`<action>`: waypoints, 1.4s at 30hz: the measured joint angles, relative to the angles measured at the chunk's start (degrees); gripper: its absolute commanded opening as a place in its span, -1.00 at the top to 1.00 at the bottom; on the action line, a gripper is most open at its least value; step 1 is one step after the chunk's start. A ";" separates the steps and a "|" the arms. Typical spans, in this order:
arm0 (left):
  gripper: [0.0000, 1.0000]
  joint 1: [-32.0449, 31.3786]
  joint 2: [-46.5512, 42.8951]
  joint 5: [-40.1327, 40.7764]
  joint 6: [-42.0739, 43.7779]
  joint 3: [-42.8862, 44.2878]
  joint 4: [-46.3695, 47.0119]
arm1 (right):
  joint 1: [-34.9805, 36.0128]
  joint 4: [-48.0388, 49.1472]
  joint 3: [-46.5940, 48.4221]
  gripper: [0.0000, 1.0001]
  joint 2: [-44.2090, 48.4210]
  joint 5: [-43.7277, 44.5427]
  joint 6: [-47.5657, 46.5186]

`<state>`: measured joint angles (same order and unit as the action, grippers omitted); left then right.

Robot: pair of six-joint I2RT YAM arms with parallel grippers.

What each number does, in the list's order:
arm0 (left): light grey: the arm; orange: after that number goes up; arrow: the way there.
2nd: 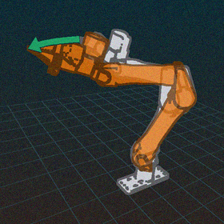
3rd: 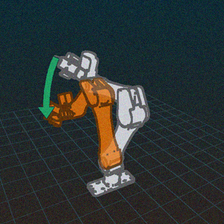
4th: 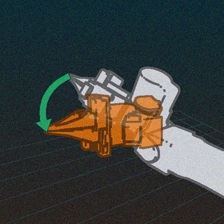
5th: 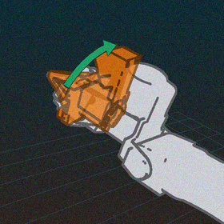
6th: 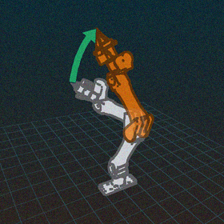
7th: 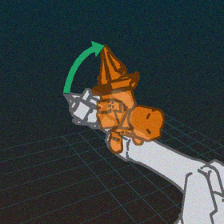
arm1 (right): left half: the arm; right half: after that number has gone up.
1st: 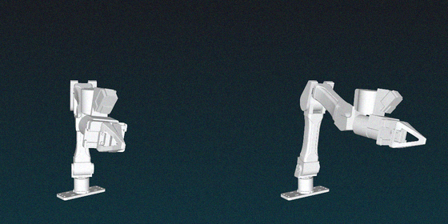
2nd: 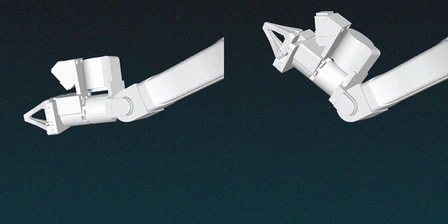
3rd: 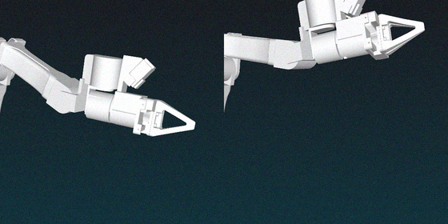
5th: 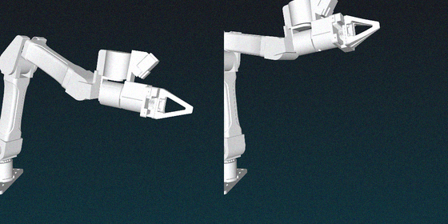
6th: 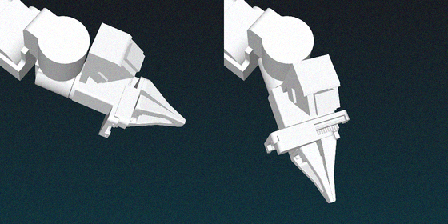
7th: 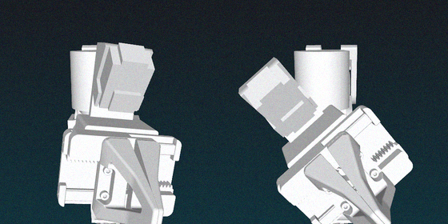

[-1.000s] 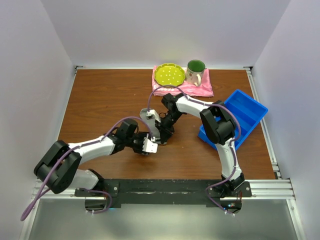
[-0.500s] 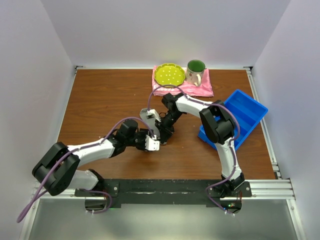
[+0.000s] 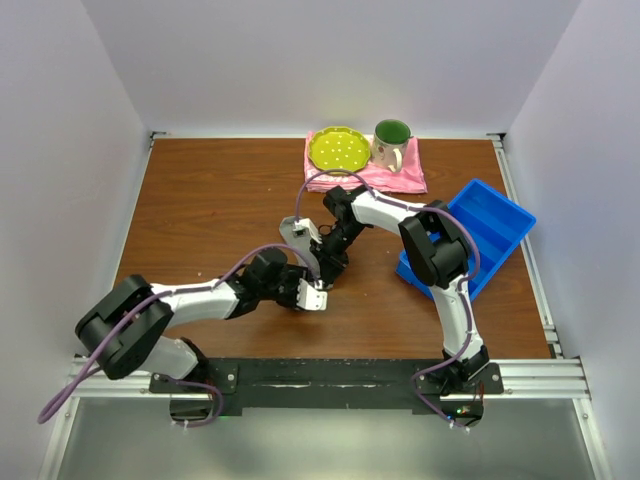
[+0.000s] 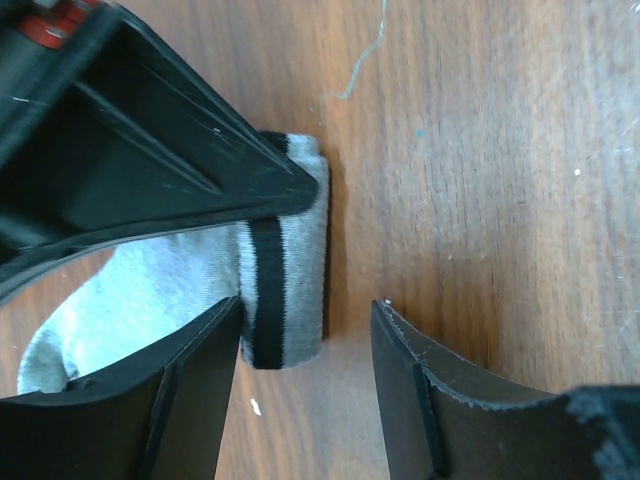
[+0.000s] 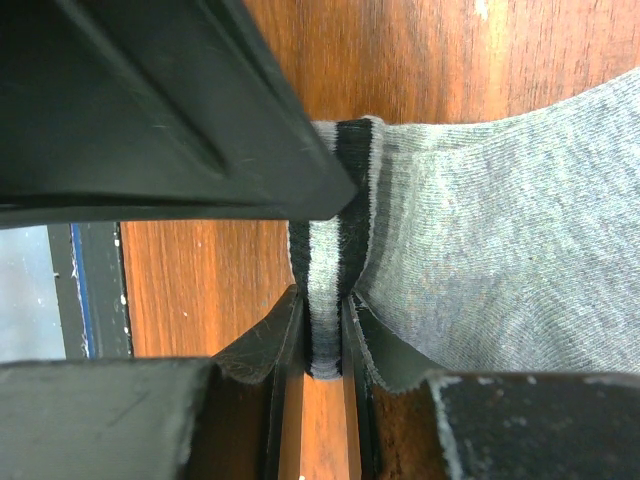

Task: Roll the socks
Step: Roll the sock at the center of the board.

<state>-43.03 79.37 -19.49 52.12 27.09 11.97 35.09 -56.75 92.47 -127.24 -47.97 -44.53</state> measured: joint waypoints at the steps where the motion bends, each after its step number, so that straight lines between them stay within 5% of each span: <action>1: -0.18 -0.24 0.55 0.63 0.00 0.00 0.26 | -0.02 0.00 0.00 1.00 0.00 -0.02 0.02; 13: -0.01 -2.40 3.80 5.64 -0.02 1.09 3.28 | -0.13 0.00 0.00 1.00 -0.02 -0.02 0.15; 25: 0.79 -3.13 5.99 7.23 1.14 3.28 1.11 | -0.35 -0.22 0.20 0.99 -0.26 -0.15 0.50; 28: 0.93 -3.21 6.51 7.34 1.62 4.24 0.00 | -0.59 -0.37 0.20 0.79 -0.26 -0.11 0.61; 33: 1.00 -3.30 7.63 7.23 1.68 6.16 -1.90 | -1.09 -0.81 0.24 0.06 -0.20 0.33 0.90; 38: 1.00 -3.30 8.83 6.54 2.08 8.24 -4.11 | -1.62 -2.05 0.31 -0.22 1.81 2.38 1.46; 42: 1.00 -3.30 9.77 6.23 2.12 10.25 -6.64 | -3.30 -1.46 0.31 -0.24 4.74 7.30 1.49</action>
<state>-46.33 89.14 -13.26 54.24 37.34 5.32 31.79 -58.22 92.77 -122.50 -40.66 -43.05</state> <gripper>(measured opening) 0.190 0.611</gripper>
